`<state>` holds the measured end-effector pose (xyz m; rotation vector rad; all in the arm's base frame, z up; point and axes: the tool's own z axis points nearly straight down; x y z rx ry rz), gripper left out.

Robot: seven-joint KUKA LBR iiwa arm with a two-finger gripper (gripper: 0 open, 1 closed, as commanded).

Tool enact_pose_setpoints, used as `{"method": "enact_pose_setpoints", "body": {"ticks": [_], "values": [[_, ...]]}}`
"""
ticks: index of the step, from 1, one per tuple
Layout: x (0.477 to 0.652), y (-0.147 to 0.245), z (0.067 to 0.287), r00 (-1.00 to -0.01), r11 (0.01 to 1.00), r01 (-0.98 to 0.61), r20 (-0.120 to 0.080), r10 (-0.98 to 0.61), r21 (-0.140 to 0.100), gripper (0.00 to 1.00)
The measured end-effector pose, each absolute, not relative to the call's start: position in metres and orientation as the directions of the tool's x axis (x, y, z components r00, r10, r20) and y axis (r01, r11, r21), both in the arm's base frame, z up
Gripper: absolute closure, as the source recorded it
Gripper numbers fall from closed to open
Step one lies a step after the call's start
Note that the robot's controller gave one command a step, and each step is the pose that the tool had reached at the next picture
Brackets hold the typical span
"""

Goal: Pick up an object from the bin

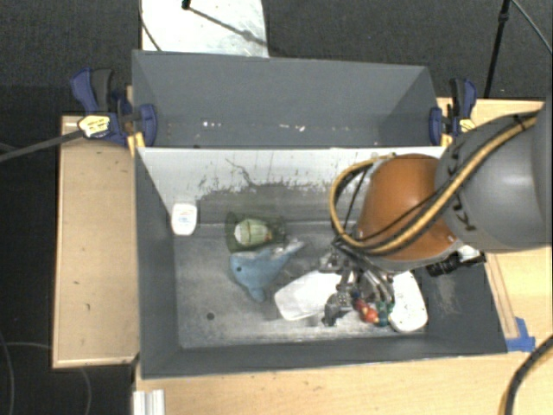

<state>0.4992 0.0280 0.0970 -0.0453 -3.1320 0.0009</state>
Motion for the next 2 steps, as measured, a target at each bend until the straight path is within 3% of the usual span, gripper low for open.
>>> {"method": "enact_pose_setpoints", "body": {"ticks": [2], "values": [[0.502,0.028,0.139,-1.0,1.0,0.03,-0.002,0.03,0.0,1.0]]}}
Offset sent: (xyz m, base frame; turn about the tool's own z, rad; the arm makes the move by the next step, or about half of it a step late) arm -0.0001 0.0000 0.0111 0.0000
